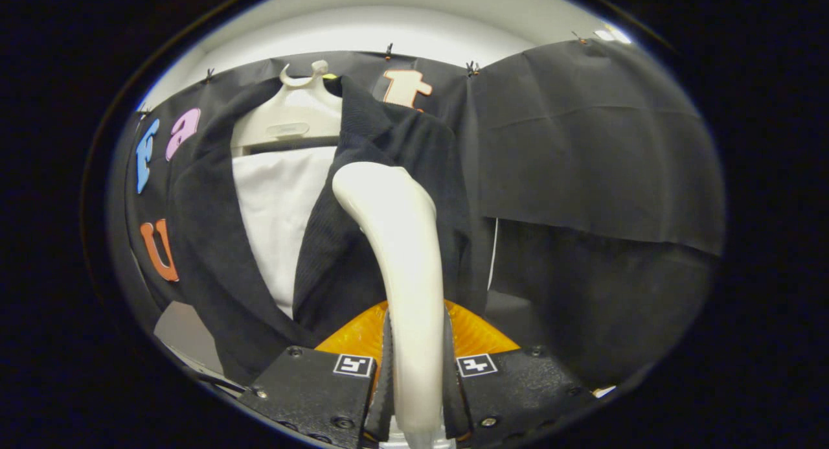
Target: Iron the clothes twice with a garment steamer, once on the left side and once on the right side.
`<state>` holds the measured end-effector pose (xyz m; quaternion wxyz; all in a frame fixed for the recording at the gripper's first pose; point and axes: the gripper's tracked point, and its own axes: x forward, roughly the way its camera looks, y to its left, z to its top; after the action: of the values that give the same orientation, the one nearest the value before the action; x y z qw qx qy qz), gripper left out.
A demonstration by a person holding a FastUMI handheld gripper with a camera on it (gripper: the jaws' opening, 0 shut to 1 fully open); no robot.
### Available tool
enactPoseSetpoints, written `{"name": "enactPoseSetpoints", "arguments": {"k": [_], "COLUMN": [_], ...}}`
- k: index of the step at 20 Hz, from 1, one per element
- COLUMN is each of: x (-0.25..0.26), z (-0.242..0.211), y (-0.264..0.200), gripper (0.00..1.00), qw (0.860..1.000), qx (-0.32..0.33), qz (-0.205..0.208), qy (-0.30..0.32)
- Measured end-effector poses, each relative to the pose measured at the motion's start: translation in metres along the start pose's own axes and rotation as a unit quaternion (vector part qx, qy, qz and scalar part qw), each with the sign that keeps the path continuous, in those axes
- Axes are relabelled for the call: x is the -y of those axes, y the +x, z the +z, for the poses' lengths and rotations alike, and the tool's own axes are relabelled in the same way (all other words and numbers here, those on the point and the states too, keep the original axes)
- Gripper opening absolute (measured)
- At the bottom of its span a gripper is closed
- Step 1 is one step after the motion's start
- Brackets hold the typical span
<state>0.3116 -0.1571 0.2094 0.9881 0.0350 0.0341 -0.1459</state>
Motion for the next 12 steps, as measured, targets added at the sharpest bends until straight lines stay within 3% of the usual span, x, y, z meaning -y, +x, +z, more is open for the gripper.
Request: {"name": "enactPoseSetpoints", "arguments": {"k": [12], "x": [-0.009], "z": [-0.098], "y": [0.008], "gripper": [0.34], "qw": [0.996], "qx": [-0.029], "qz": [-0.054], "qy": [-0.069]}}
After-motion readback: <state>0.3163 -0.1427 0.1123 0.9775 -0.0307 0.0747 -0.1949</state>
